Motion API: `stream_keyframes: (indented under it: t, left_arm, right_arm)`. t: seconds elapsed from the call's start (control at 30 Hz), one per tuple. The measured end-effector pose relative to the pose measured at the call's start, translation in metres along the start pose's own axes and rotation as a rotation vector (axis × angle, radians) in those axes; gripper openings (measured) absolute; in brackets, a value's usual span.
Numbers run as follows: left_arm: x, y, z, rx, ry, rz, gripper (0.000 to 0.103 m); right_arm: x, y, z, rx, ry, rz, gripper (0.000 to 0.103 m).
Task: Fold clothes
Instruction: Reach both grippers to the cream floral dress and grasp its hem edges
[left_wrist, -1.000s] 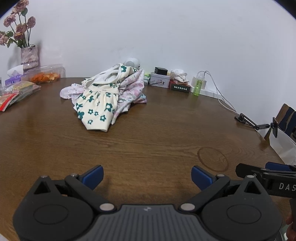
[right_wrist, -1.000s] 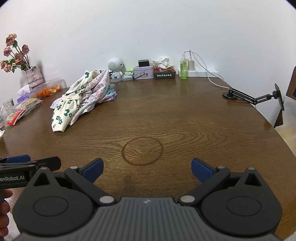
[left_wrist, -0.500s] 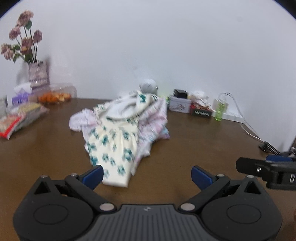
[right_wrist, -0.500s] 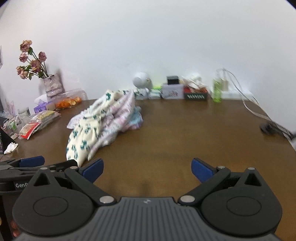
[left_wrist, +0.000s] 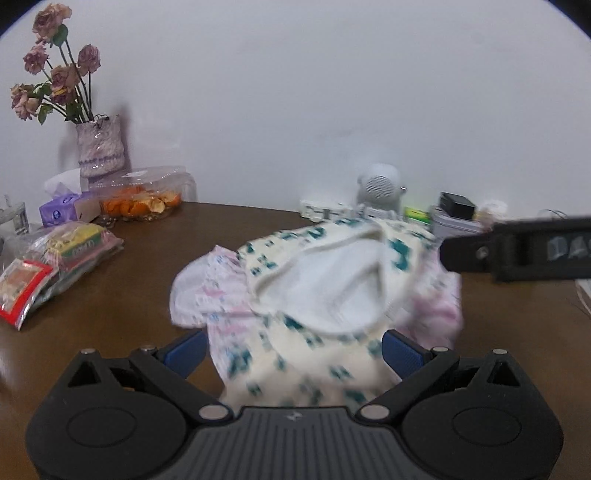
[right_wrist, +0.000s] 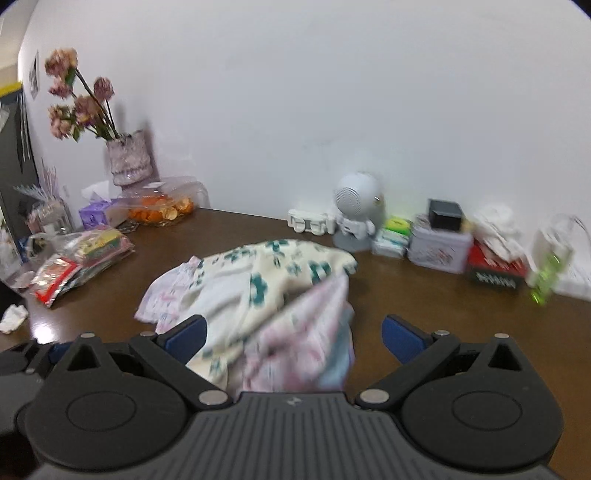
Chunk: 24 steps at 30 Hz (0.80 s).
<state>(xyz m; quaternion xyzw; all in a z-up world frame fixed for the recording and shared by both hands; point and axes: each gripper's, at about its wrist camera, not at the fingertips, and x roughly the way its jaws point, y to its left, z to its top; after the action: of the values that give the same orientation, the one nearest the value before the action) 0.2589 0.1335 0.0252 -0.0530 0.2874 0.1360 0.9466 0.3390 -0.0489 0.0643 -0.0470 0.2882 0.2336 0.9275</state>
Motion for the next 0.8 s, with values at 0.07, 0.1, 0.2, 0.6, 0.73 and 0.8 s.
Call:
stream_keyframes:
  t: [0.07,0.1,0.2,0.6,0.73,0.8]
  left_arm:
    - [0.017,0.012,0.012,-0.008,-0.002,0.037,0.101]
    - [0.024,0.019,0.017,-0.006,-0.006,0.059,0.101]
    - [0.051,0.038,0.031,0.016,0.003,0.118,0.1]
    - [0.11,0.036,0.031,0.128,0.055,-0.001,0.078]
    - [0.129,0.033,0.032,0.172,0.121,-0.005,0.034]
    - [0.132,0.036,0.034,0.165,0.12,-0.039,0.012]
  right_arm:
    - [0.025,0.01,0.011,-0.037,0.025,-0.032,0.101]
    - [0.036,0.012,0.013,-0.047,0.04,-0.045,0.098]
    - [0.061,0.016,0.017,-0.045,0.072,-0.064,0.088]
    - [0.104,0.029,0.019,-0.095,0.147,-0.119,0.069]
    - [0.104,0.027,0.016,-0.102,0.139,-0.102,0.065]
    - [0.103,0.027,0.015,-0.107,0.133,-0.091,0.058]
